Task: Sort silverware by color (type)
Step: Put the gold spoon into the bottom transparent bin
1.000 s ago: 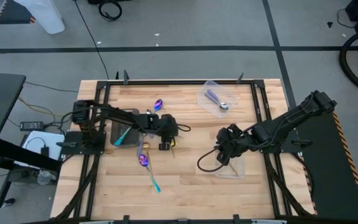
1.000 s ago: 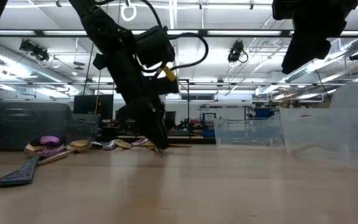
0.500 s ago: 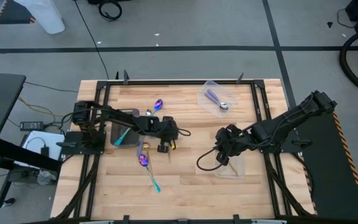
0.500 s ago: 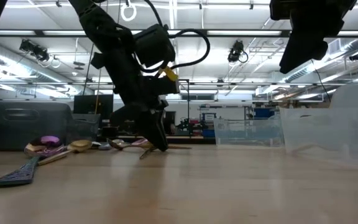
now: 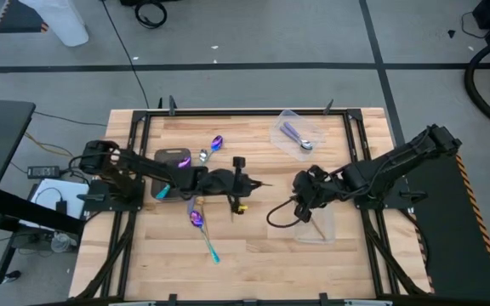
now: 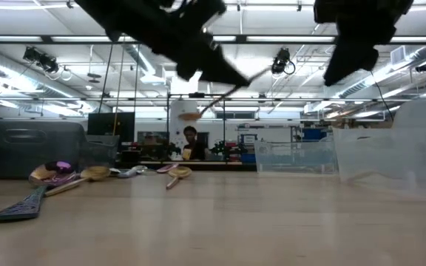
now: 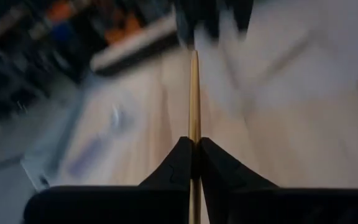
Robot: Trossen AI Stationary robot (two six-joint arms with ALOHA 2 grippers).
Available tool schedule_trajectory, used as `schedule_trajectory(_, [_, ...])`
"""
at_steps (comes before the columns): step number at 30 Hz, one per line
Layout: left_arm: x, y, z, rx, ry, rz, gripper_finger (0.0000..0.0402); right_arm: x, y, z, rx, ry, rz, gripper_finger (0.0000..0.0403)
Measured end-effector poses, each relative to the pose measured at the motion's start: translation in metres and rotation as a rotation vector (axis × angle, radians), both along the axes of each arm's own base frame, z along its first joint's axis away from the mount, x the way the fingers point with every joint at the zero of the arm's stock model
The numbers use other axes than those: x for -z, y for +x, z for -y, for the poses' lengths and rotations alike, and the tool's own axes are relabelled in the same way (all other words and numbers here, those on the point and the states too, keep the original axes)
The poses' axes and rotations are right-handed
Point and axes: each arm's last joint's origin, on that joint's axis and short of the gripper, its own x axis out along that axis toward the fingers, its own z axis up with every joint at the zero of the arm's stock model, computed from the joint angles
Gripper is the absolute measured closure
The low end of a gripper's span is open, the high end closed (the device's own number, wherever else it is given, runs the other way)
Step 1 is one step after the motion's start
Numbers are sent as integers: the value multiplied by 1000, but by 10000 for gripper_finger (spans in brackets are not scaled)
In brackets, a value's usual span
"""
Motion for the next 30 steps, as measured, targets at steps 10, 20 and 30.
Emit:
schedule_trajectory(10, [-42,7,9,170,-30,442,373,-47,16,-19,-183,-440,264,285])
schedule_trajectory(20, [-66,3,15,304,-67,695,375,-64,25,-24,-300,-589,388,246])
schedule_trajectory(30, [-71,1,15,314,-76,753,374,-81,35,-22,-386,-580,570,229])
